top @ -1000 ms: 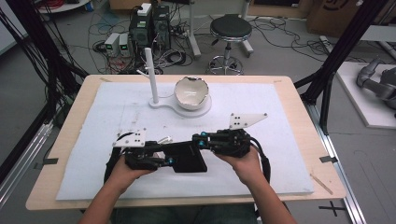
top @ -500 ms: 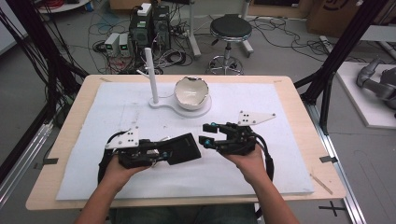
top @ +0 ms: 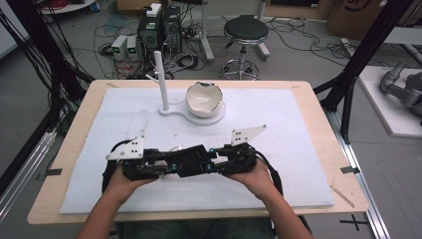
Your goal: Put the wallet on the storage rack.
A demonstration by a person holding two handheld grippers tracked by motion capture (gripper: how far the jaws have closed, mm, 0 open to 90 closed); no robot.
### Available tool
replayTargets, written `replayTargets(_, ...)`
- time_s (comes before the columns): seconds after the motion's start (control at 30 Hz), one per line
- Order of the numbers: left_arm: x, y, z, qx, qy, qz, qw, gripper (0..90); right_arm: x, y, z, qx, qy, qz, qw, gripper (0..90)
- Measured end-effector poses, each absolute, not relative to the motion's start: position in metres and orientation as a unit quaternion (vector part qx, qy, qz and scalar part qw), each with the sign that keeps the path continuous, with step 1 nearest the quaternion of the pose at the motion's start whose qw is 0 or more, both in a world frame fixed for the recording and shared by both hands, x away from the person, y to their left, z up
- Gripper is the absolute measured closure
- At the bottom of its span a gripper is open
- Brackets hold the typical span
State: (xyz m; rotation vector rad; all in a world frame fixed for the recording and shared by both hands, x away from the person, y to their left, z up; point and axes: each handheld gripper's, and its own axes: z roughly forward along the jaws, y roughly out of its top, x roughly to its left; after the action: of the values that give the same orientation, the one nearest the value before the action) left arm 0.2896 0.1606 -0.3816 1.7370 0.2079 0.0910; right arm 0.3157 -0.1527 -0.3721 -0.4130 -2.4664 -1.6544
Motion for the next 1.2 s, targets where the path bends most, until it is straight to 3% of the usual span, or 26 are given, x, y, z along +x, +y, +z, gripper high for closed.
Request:
replayTargets(0.07,0.291,0.162,-0.382,0.761,0.093,0.034,0.641,77.1,0.312,-0.151,-0.371,-0.119,-0.825,-0.549,0.063,79.6)
replayTargets(0.13,0.291,0.162,-0.383,0.756,0.1,0.034,0.647,72.7,0.311,-0.15,-0.37,-0.117,-0.827,-0.546,0.069,81.2)
replayTargets(0.23,0.293,0.164,-0.383,0.749,0.127,0.045,0.649,44.9,0.313,-0.152,-0.371,-0.13,-0.826,-0.544,0.068,81.5)
replayTargets(0.3,0.294,0.166,-0.384,0.753,0.139,0.053,0.641,31.5,0.316,-0.156,-0.37,-0.141,-0.824,-0.545,0.057,81.5)
replayTargets(0.43,0.296,0.182,-0.386,0.758,0.177,0.081,0.623,24.6,0.32,-0.167,-0.367,-0.172,-0.814,-0.554,0.011,81.4)
replayTargets(0.8,0.299,0.226,-0.384,0.726,0.241,0.123,0.632,22.9,0.355,-0.18,-0.352,-0.246,-0.774,-0.579,-0.071,81.4)
replayTargets(1.2,0.302,0.226,-0.387,0.734,0.247,0.128,0.62,22.9,0.414,-0.157,-0.338,-0.283,-0.747,-0.584,-0.144,81.3)
